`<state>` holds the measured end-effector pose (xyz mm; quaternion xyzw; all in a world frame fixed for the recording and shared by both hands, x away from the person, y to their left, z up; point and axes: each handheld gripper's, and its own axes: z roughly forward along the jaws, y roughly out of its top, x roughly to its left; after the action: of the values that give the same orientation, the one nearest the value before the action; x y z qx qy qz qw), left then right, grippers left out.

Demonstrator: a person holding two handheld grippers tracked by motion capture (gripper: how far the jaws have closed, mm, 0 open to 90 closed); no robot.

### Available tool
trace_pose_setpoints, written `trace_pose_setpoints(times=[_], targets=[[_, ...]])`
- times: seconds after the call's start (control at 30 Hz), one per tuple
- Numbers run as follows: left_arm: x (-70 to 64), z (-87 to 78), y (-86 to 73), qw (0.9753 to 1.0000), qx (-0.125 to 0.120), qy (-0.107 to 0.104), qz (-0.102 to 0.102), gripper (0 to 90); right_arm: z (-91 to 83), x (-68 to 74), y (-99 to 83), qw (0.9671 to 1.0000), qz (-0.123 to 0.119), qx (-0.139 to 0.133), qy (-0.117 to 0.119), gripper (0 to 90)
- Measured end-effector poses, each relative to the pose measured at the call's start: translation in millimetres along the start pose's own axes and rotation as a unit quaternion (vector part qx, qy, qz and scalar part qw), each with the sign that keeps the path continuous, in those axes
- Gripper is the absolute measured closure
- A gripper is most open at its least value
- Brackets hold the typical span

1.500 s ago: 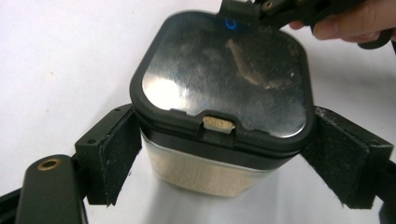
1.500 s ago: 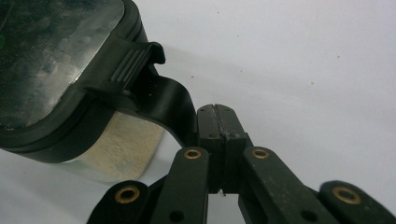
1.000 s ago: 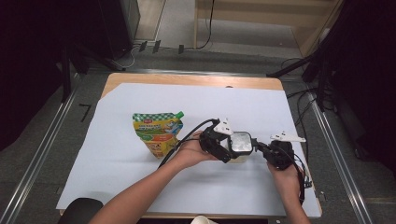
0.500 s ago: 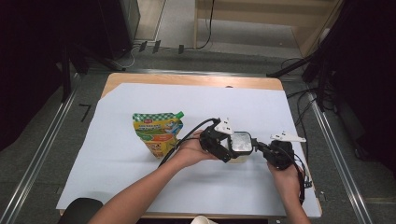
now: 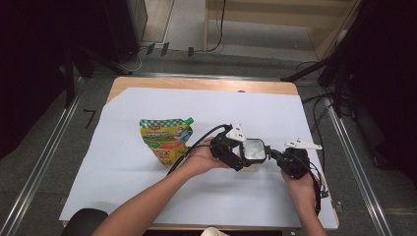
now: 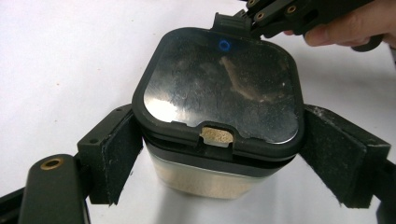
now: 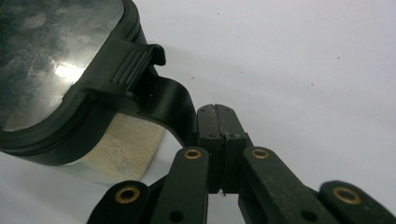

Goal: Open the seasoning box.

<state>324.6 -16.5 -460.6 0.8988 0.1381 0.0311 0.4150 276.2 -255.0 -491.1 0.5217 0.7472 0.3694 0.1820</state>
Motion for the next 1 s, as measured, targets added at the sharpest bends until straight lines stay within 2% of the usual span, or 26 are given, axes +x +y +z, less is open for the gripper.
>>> trace_pose_setpoints(times=[0.47, 0.67, 0.87, 1.0], targets=[[-0.6, -1.5, 5.3, 0.9999, 0.004, -0.001, 0.011, 16.8, -0.1, 0.3, 0.2, 1.0000, -0.003, 0.001, -0.001, 90.0], [-0.8, -2.1, 7.0, 1.0000, 0.002, -0.002, 0.006, 16.7, -0.1, 0.4, 0.4, 1.0000, -0.002, 0.000, -0.001, 90.0], [-1.5, -2.6, 8.8, 0.9999, 0.003, 0.000, 0.011, 16.7, 0.0, 0.6, 0.5, 1.0000, -0.003, 0.001, -0.003, 90.0], [-1.6, -2.7, 9.5, 1.0000, -0.001, -0.002, 0.006, 16.5, -0.2, 0.6, 0.6, 1.0000, -0.002, 0.000, -0.002, 90.0]])
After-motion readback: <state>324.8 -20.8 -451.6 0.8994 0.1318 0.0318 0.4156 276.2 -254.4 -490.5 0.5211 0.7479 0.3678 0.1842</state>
